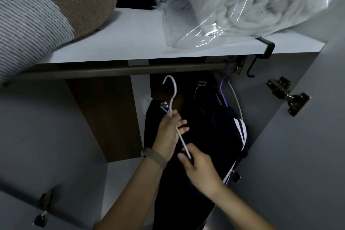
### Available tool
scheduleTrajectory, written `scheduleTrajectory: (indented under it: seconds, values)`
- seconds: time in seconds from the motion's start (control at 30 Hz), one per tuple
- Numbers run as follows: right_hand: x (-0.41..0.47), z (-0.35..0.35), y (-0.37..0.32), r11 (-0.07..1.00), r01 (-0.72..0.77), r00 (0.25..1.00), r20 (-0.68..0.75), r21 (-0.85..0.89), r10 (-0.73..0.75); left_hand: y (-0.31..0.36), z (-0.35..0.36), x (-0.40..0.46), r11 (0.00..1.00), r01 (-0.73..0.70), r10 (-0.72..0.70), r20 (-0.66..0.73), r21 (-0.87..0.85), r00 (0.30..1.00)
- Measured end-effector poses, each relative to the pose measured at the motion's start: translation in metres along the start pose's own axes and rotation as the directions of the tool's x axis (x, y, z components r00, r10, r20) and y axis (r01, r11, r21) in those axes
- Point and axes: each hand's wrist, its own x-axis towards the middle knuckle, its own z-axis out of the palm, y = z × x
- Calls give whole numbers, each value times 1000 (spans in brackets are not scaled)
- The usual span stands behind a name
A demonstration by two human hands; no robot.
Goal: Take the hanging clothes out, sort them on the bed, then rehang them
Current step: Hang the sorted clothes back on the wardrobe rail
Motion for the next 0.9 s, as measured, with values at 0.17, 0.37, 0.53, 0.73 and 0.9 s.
scheduleTrajectory:
  seconds: [0.17, 0.37, 0.53, 0.73, 0.9]
  values:
    - [37, -60, 22, 994, -75, 953, -289, 77, 95, 15, -21, 1, 955, -9, -10, 63, 298, 998]
    - [96, -103, 31, 982, -179, 904, -385, 54, 186, 10, -53, -4, 931, 44, -5, -108, 363, 994]
    - [136, -94, 52, 956, -290, 883, -396, -41, 251, 9, -66, -11, 915, 48, 6, -133, 401, 991]
    - [142, -67, 74, 913, -308, 934, -269, -267, 237, 6, -77, -12, 912, 61, 29, -213, 405, 977]
    - [137, -61, 86, 892, -329, 944, -97, -312, 314, -9, -71, -8, 906, 112, -30, -202, 409, 979]
